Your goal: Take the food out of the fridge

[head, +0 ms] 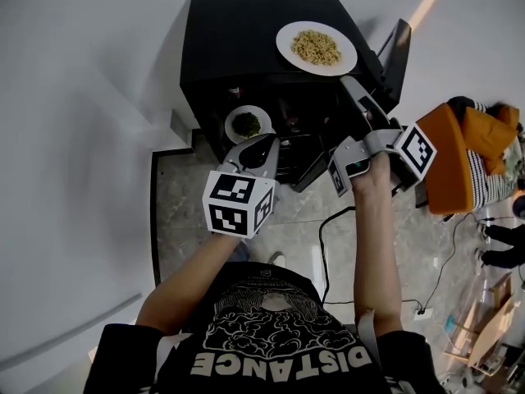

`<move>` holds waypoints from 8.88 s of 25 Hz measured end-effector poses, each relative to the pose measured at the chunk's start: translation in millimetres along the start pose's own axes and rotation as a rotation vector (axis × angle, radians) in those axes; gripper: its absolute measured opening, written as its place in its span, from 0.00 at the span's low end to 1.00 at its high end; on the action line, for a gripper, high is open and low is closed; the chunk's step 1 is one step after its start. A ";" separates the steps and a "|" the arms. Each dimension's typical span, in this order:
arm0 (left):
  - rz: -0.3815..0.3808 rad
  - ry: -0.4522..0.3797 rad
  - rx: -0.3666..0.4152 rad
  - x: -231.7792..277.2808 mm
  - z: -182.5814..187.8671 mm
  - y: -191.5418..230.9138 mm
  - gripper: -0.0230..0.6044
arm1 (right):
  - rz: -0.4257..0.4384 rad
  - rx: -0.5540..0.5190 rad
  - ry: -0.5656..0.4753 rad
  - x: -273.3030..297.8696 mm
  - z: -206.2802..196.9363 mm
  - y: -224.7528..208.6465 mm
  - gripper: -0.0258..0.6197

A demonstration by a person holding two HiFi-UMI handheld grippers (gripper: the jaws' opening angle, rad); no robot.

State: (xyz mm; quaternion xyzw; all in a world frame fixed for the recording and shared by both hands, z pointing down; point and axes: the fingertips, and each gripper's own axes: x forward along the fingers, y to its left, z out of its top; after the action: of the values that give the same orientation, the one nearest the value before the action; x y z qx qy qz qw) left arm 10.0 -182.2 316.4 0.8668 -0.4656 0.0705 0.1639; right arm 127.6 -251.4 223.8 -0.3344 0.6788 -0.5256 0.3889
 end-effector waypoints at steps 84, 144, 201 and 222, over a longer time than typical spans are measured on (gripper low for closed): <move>0.215 0.053 -0.106 -15.6 -128.2 127.0 0.04 | -0.369 0.160 0.229 37.2 -187.6 -376.8 0.14; 0.362 -0.114 -0.062 -107.3 -22.6 88.0 0.04 | -0.061 0.132 0.551 -69.9 -202.2 -11.1 0.06; 0.214 -0.121 -0.022 -53.3 18.8 82.4 0.04 | 0.015 0.140 0.410 51.9 -151.8 6.1 0.11; 0.182 -0.107 -0.001 -49.8 -15.4 -21.1 0.04 | -0.213 -0.987 0.474 -81.5 -137.3 -48.0 0.08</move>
State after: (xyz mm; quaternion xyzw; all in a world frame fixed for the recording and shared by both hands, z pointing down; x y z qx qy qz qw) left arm 0.3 -127.0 312.6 0.8233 -0.5506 0.0385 0.1323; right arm 47.6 -129.6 304.8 -0.4165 0.8756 -0.2425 -0.0325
